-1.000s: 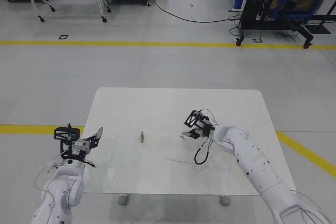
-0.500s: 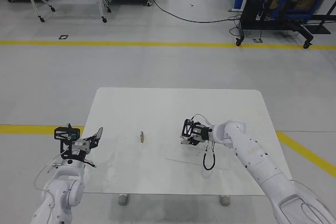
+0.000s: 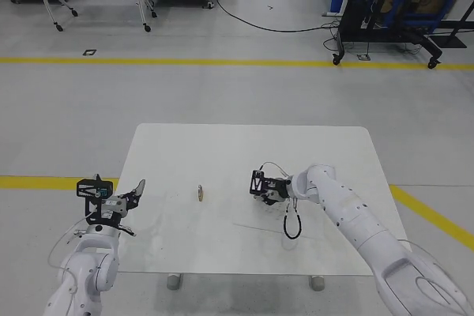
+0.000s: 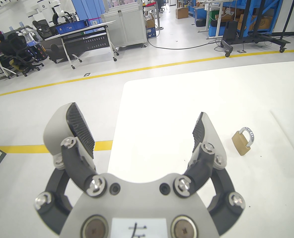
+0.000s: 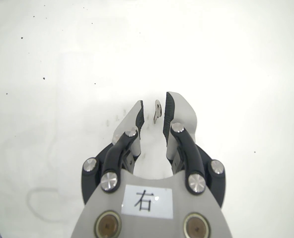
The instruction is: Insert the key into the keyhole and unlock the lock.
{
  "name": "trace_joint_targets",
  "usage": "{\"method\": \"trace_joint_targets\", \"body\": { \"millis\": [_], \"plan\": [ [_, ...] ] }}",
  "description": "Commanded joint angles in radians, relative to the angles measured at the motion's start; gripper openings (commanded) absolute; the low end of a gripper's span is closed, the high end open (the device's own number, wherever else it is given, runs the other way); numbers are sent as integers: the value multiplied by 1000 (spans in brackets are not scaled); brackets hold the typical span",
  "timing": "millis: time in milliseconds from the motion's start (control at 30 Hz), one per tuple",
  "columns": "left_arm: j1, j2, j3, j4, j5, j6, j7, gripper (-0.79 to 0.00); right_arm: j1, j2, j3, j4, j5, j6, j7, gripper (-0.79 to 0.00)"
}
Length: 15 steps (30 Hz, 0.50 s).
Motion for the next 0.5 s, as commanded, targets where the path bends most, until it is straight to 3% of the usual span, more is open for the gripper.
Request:
{"method": "trace_joint_targets", "body": {
  "millis": [0, 467],
  "plan": [
    [0, 0, 0, 0, 0, 0, 0, 0, 2, -2, -6, -2, 1, 7, 11, -785],
    [0, 0, 0, 0, 0, 0, 0, 0, -72, 33, 36, -151, -73, 53, -49, -785]
  ]
}}
